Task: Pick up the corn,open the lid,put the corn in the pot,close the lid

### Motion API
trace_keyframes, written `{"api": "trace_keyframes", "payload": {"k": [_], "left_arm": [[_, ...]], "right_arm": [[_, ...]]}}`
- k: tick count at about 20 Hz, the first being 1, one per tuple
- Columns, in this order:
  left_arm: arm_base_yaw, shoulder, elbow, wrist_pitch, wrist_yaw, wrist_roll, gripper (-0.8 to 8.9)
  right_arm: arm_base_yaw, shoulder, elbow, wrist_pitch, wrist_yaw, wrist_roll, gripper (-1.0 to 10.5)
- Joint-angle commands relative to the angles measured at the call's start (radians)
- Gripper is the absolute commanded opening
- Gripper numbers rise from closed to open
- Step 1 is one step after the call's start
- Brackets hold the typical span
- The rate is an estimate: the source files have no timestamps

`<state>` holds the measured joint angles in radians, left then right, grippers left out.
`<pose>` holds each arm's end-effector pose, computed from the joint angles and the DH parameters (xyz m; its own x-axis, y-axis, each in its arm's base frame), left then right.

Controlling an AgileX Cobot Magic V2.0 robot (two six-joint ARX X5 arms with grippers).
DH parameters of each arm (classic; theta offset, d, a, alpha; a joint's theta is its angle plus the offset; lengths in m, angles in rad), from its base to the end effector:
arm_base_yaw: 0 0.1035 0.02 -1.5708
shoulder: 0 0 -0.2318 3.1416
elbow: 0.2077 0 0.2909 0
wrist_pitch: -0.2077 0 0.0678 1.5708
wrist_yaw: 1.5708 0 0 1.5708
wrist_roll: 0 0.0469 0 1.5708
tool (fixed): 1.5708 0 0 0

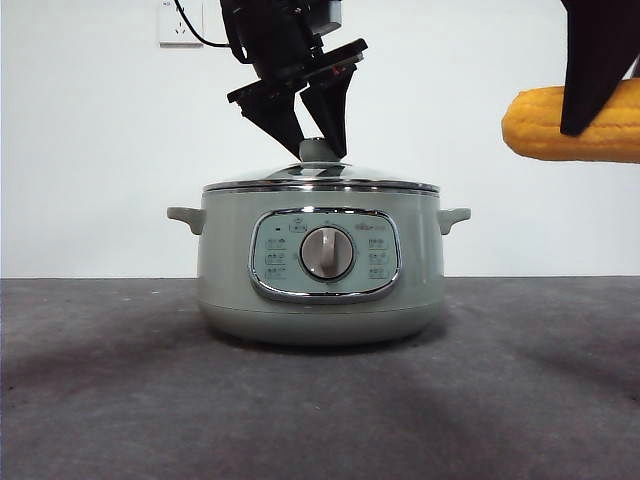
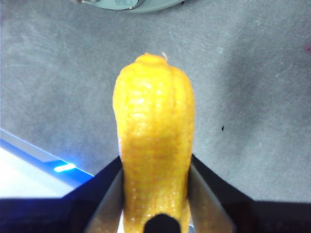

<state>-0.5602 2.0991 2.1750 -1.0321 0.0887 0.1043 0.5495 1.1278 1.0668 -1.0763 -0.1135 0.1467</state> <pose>0.4062 -0.2597 0.2915 0.4395 -0.3802 -0.8138 0.6415 0.7670 -0.0120 0.2159 0.1385 0.2516 0.2968 0.3145 -0.9017 -0.4403 0.8829 0.1631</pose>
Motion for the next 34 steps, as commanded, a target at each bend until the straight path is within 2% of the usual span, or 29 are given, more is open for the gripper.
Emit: {"api": "trace_keyframes", "payload": {"k": [1,10,16,21,26,34], "left_arm": [[-0.002,0.016,0.000,0.016,0.005,-0.007,-0.12],[0.014,-0.084,0.000,0.078,-0.008,-0.003,-0.12],[0.076,-0.174,0.000,0.075,-0.011,0.005,-0.12],[0.185,-0.196,0.000,0.022,-0.011,0.013,-0.12],[0.309,-0.196,0.000,-0.007,-0.010,0.039,-0.09],[0.484,-0.196,0.000,0.002,-0.003,0.056,-0.09]], "right_arm": [[0.001,0.000,0.003,0.003,-0.002,0.011,-0.2],[0.001,0.001,0.025,0.032,-0.002,0.019,-0.2],[0.001,0.046,0.186,0.024,-0.002,0.037,-0.2],[0.001,0.257,0.448,-0.064,-0.002,0.005,-0.2],[0.001,0.555,0.728,-0.078,-0.002,-0.024,-0.2],[0.002,0.978,1.078,-0.071,-0.003,-0.047,-0.2]]}}
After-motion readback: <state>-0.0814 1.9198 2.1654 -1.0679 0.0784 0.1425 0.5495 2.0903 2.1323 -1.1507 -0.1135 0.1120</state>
